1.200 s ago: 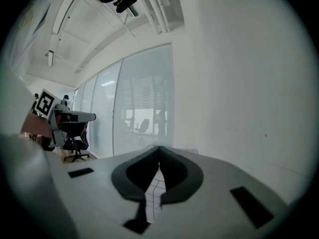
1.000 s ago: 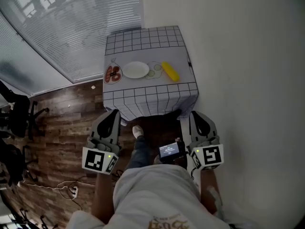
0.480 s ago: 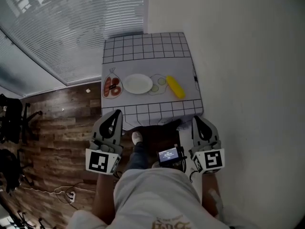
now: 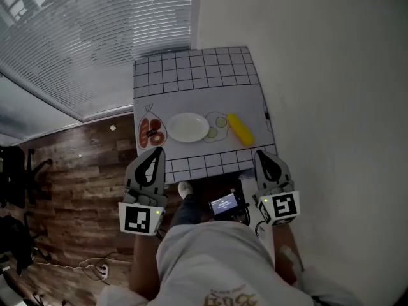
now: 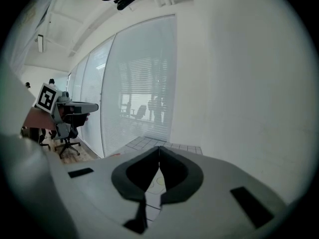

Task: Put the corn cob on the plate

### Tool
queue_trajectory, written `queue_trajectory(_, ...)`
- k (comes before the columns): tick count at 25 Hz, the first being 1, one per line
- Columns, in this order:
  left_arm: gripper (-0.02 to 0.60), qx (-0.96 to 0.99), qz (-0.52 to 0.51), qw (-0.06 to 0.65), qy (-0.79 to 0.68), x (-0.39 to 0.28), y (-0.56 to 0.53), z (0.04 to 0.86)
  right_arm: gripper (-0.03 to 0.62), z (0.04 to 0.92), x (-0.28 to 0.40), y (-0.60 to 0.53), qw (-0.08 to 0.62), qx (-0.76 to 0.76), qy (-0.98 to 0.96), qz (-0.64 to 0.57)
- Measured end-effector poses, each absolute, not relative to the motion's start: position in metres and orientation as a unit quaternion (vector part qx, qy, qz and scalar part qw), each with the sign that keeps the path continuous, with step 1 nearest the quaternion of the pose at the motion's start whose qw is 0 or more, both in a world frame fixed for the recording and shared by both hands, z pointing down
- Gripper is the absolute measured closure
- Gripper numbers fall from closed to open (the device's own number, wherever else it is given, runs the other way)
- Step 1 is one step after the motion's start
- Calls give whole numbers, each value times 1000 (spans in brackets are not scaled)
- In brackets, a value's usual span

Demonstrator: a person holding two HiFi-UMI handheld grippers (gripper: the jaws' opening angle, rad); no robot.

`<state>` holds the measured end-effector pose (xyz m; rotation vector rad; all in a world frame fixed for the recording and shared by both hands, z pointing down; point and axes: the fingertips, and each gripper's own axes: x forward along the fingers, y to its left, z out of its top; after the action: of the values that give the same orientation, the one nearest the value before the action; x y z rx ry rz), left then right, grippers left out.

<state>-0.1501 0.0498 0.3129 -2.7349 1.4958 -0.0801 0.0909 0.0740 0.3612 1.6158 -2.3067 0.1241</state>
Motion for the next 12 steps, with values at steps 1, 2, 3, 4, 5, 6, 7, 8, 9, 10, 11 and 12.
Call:
queue_trajectory(1, 574, -879, -28, 12, 476, -151, 44, 315, 588, 362, 89, 67, 161, 569, -805, 45)
queue_trajectory(2, 574, -881, -30, 11, 472, -151, 37, 316, 588, 362, 88, 59, 162, 572, -803, 46)
queue_trajectory(3, 574, -883, -29, 9, 469, -152, 31, 317, 588, 364, 86, 53, 165, 575, -800, 48)
queue_trajectory(4, 574, -884, -27, 6, 466, -153, 25, 318, 588, 365, 84, 47, 167, 577, -798, 49)
queue_trajectory(5, 574, -886, -26, 4, 463, -153, 20, 318, 588, 367, 82, 42, 168, 578, -797, 51)
queue_trajectory(6, 574, -888, -25, 2, 459, -153, 16, 319, 588, 369, 80, 38, 169, 577, -798, 51)
queue_trajectory(7, 574, -890, -24, -1, 454, -153, 12, 320, 588, 372, 77, 35, 171, 574, -799, 51)
queue_trajectory(8, 574, -893, -24, -3, 449, -152, 9, 322, 588, 376, 75, 34, 175, 571, -801, 49)
queue_trajectory(9, 574, -896, -24, -6, 444, -151, 6, 324, 588, 380, 74, 33, 181, 569, -801, 49)
queue_trajectory(10, 574, -899, -24, -8, 438, -149, 3, 327, 588, 383, 74, 32, 187, 569, -799, 50)
queue_trajectory(11, 574, -901, -26, -11, 433, -148, 1, 330, 588, 387, 75, 33, 190, 572, -796, 53)
queue_trajectory(12, 574, -902, -27, -14, 430, -146, -1, 332, 588, 390, 77, 35, 192, 576, -793, 57)
